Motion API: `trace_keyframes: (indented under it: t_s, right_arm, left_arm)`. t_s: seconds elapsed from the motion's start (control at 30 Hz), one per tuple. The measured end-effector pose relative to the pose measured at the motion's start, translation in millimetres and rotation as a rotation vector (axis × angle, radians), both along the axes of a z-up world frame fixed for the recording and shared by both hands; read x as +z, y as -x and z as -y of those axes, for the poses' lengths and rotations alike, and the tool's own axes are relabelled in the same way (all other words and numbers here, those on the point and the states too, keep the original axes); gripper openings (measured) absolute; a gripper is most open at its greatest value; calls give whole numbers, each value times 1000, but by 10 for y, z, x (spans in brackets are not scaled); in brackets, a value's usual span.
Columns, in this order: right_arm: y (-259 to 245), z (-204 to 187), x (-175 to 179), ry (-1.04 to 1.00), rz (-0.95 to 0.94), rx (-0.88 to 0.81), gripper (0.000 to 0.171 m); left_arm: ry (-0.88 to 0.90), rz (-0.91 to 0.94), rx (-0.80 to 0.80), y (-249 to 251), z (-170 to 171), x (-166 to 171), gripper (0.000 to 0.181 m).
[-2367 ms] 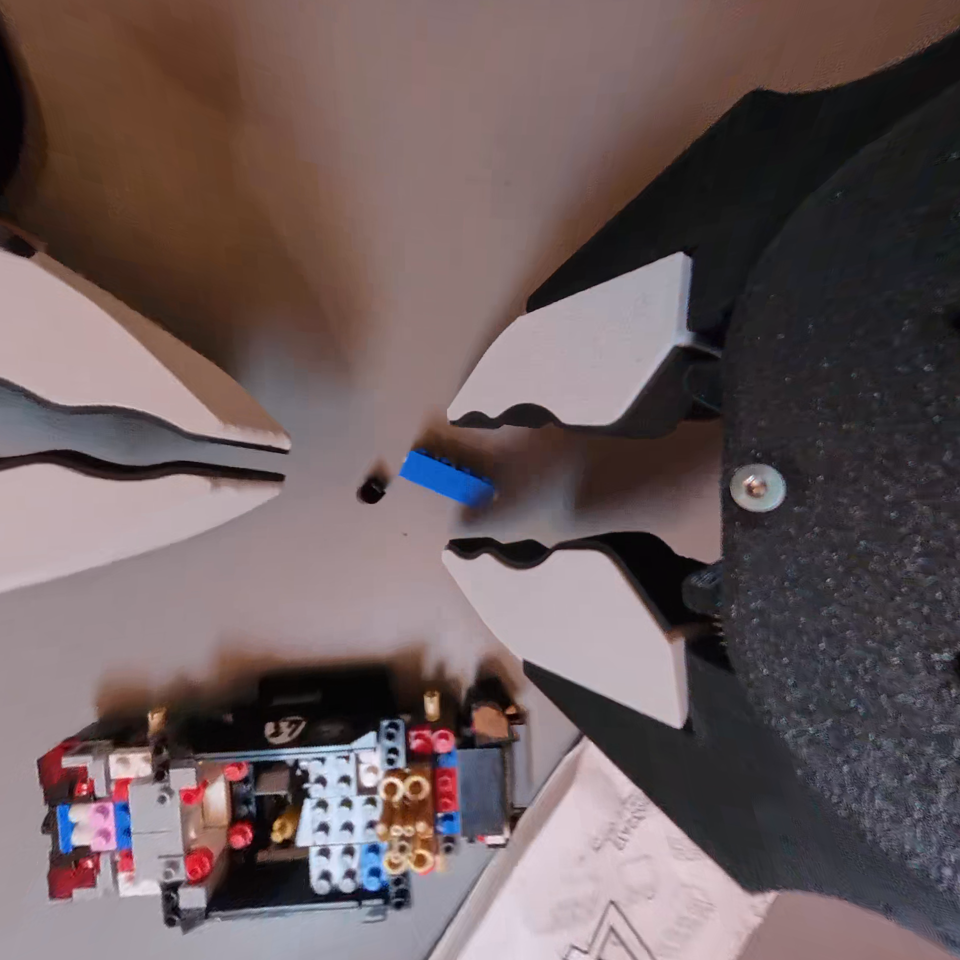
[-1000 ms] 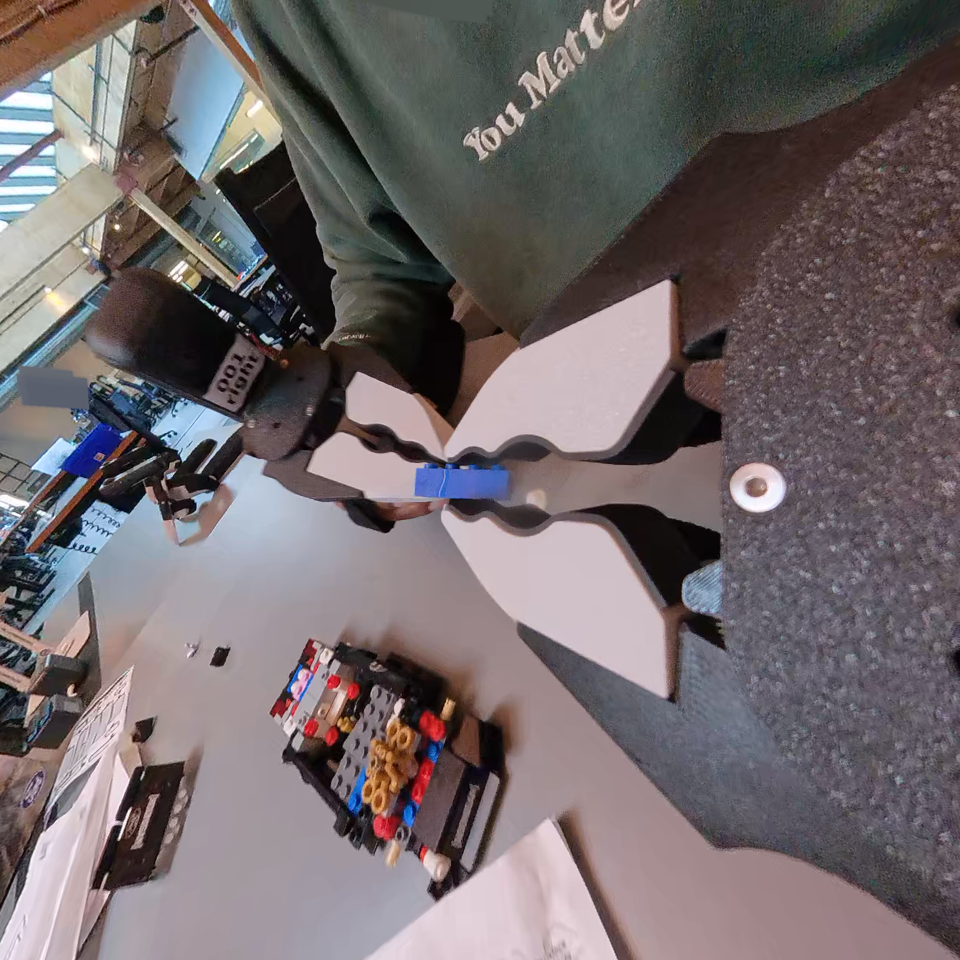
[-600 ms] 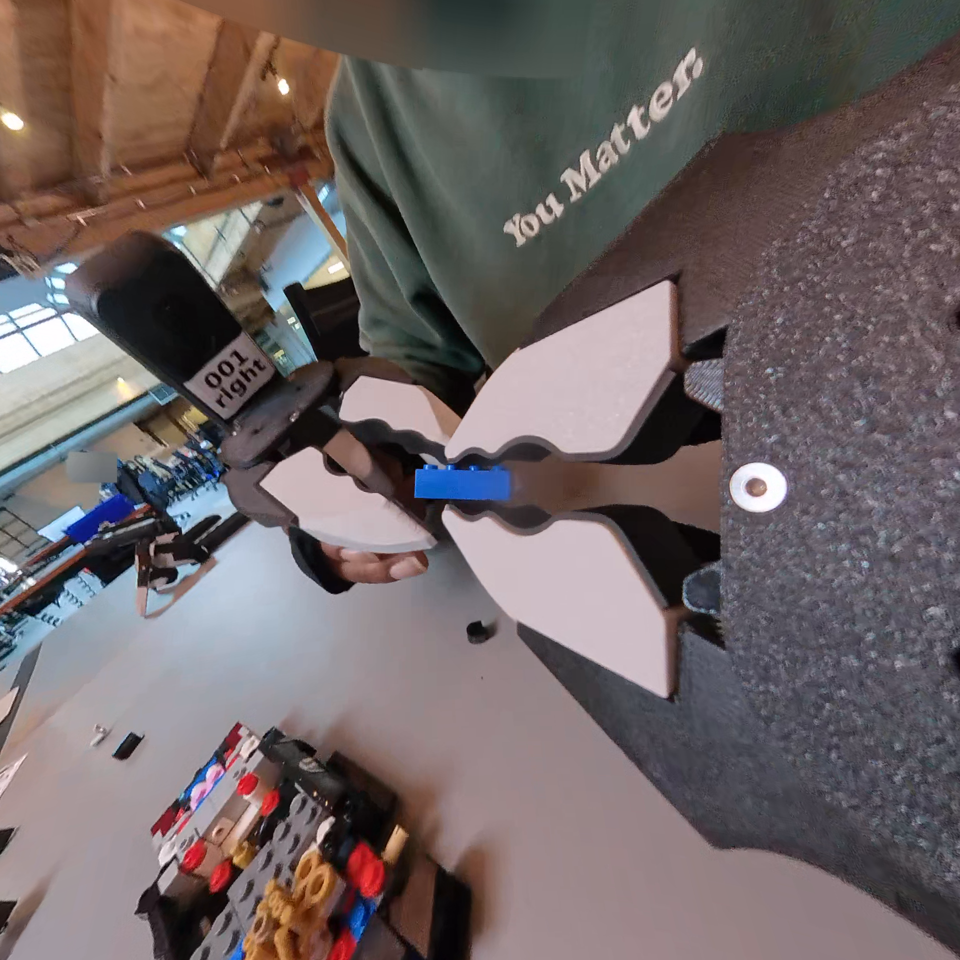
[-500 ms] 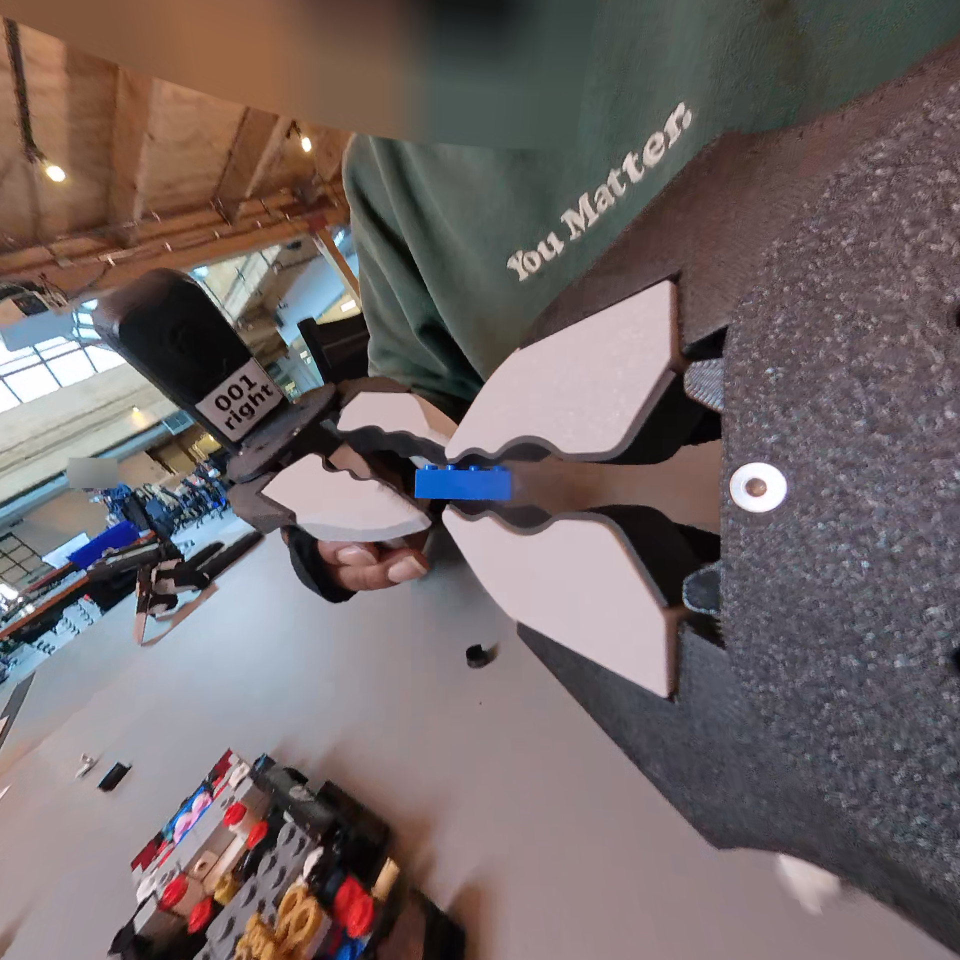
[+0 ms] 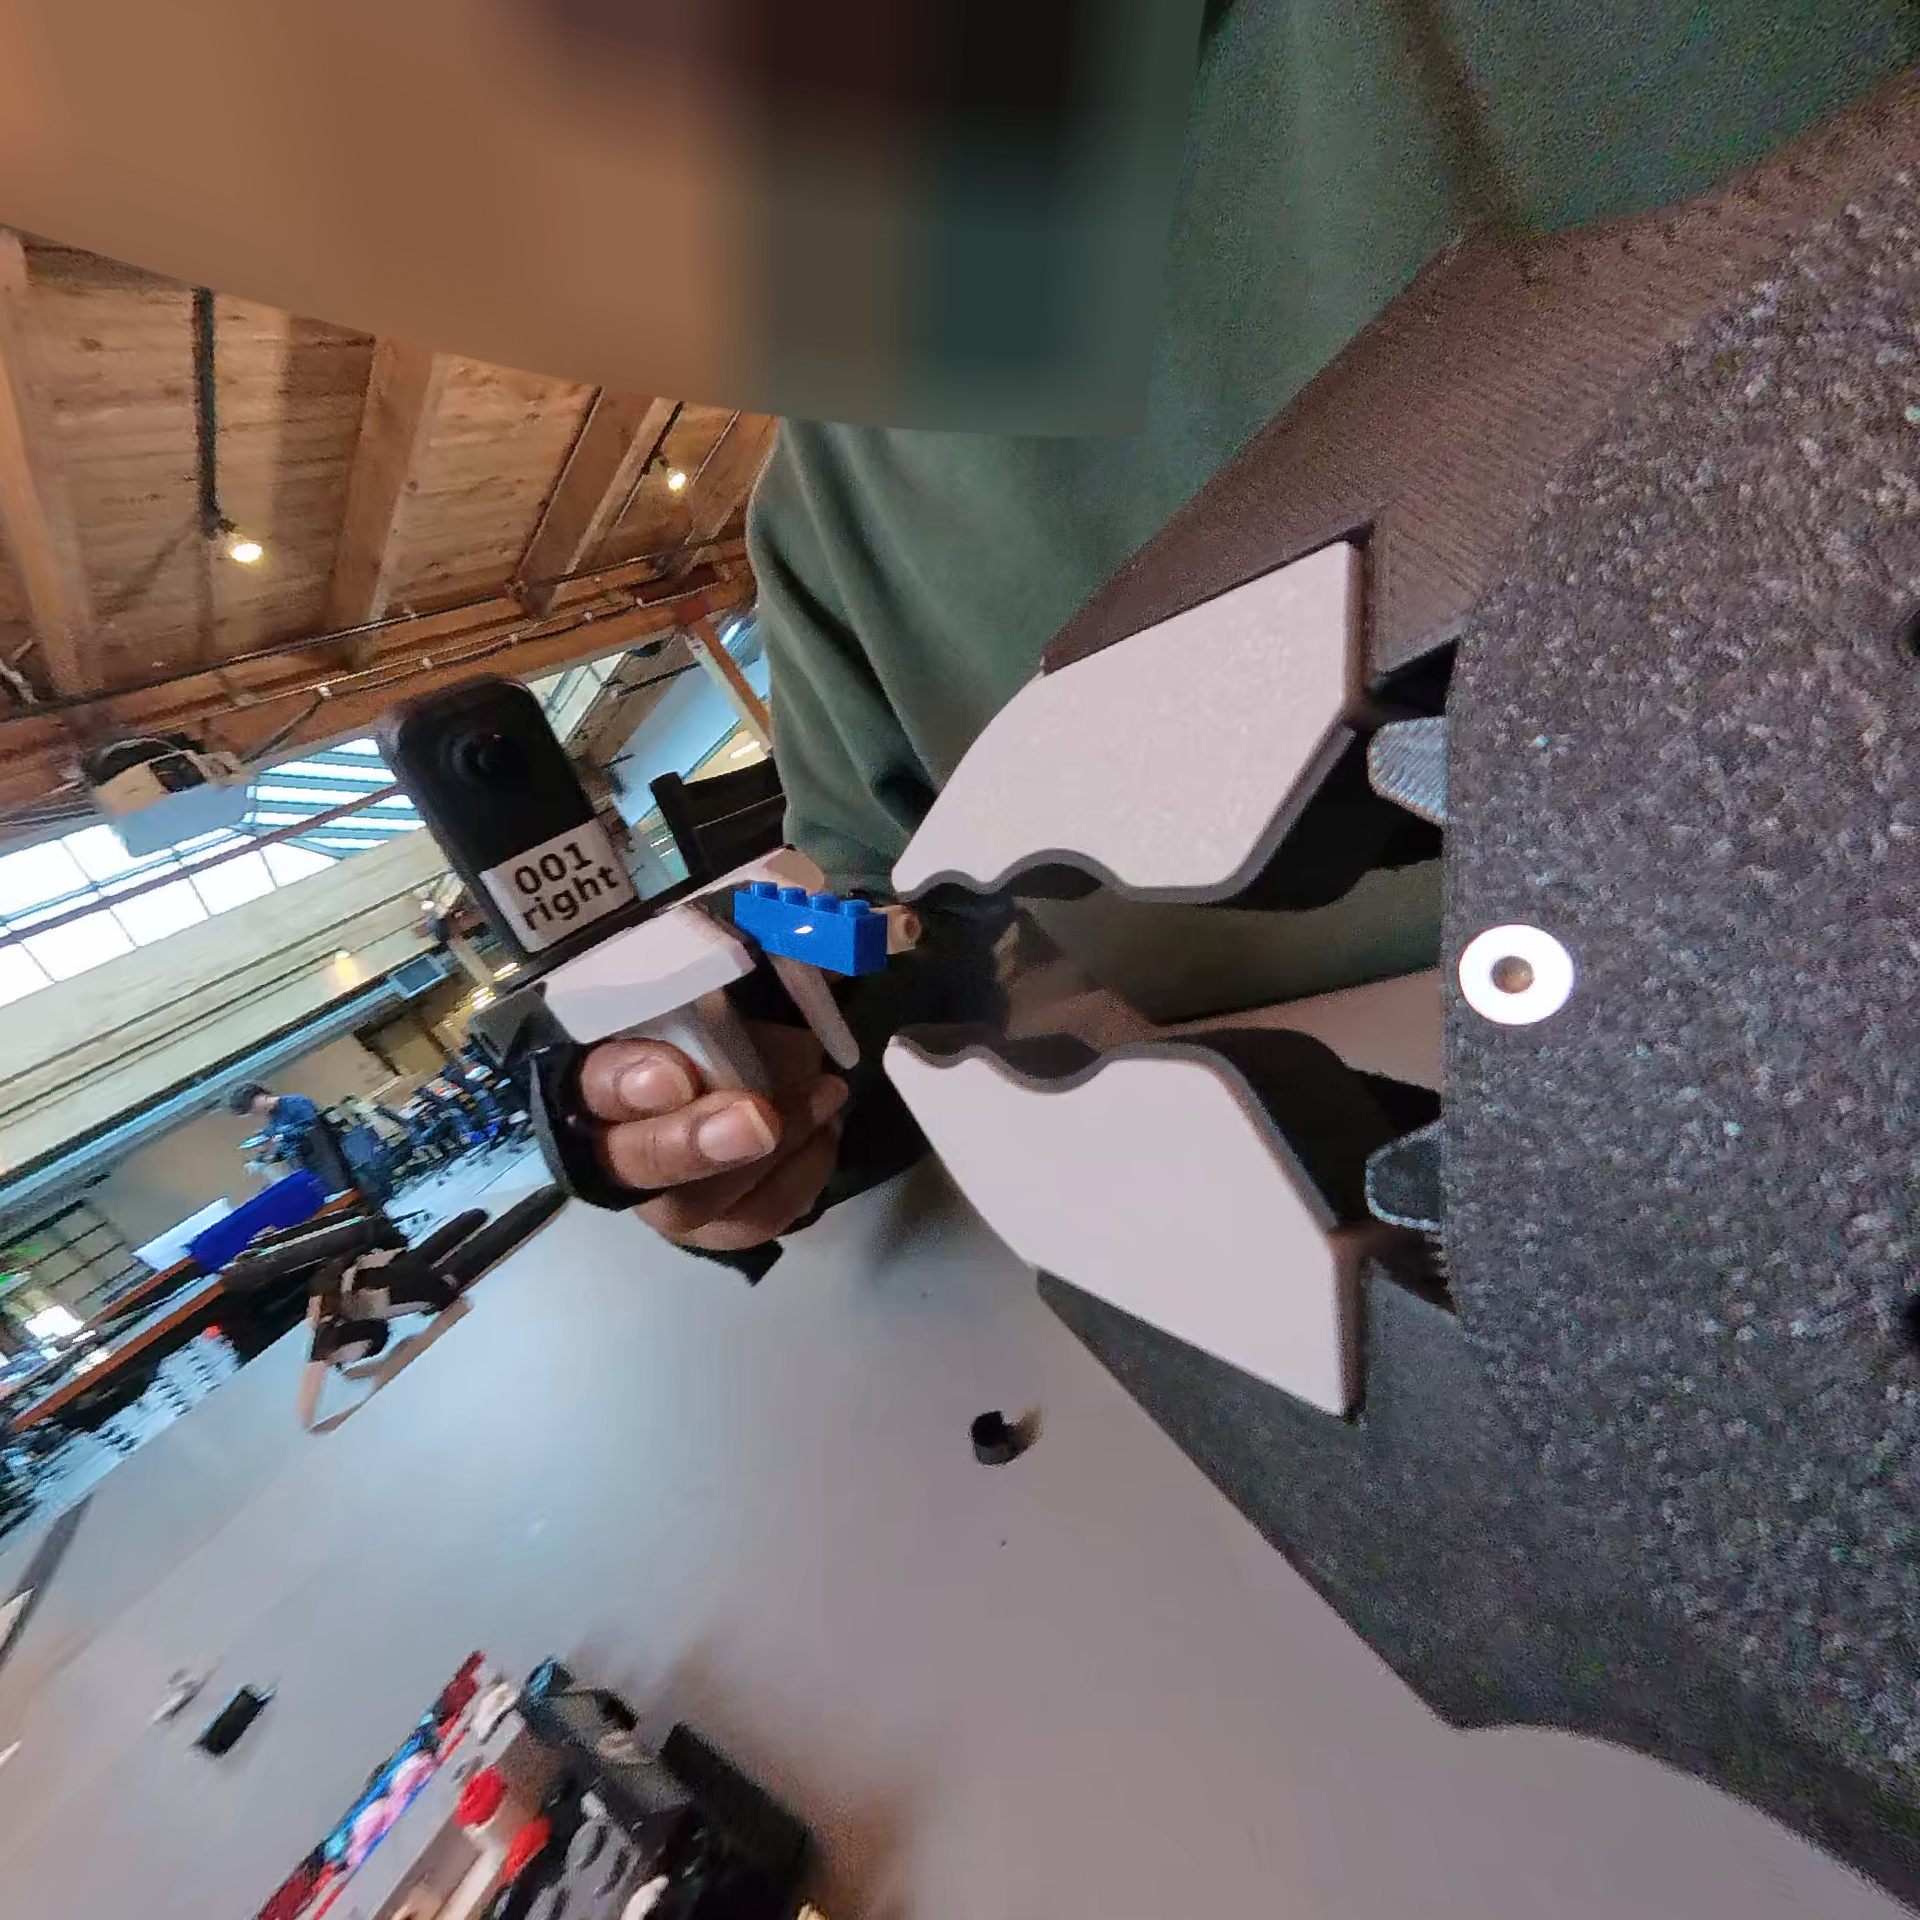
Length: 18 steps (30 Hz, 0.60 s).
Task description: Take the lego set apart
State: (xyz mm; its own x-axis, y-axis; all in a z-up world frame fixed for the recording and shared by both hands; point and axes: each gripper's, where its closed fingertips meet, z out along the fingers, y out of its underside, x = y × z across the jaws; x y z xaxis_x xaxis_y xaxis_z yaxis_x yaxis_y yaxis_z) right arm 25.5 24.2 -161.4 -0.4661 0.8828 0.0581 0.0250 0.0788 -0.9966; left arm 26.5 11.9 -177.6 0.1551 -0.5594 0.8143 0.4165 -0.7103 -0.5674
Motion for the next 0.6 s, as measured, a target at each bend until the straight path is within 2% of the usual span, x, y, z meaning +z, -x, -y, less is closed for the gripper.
trace_keyframes:
  t_s: [0.23, 0.43, 0.5, 0.6]
  right_arm:
    - [52, -56, 30, -113, -65, -108, 11]
    - [16, -15, -43, -204, -43, -74, 11]
    - [2, 4, -56, -235, -39, -63, 21]
    - [-27, 69, -82, -266, -35, -29, 20]
  left_arm:
    - [-15, 106, 51, -20, -56, 154, 8]
    - [8, 75, -5, -54, -1, 82, 8]
    - [21, 38, -21, -78, 16, 23, 8]
    - [34, 11, -52, -138, 45, -28, 8]
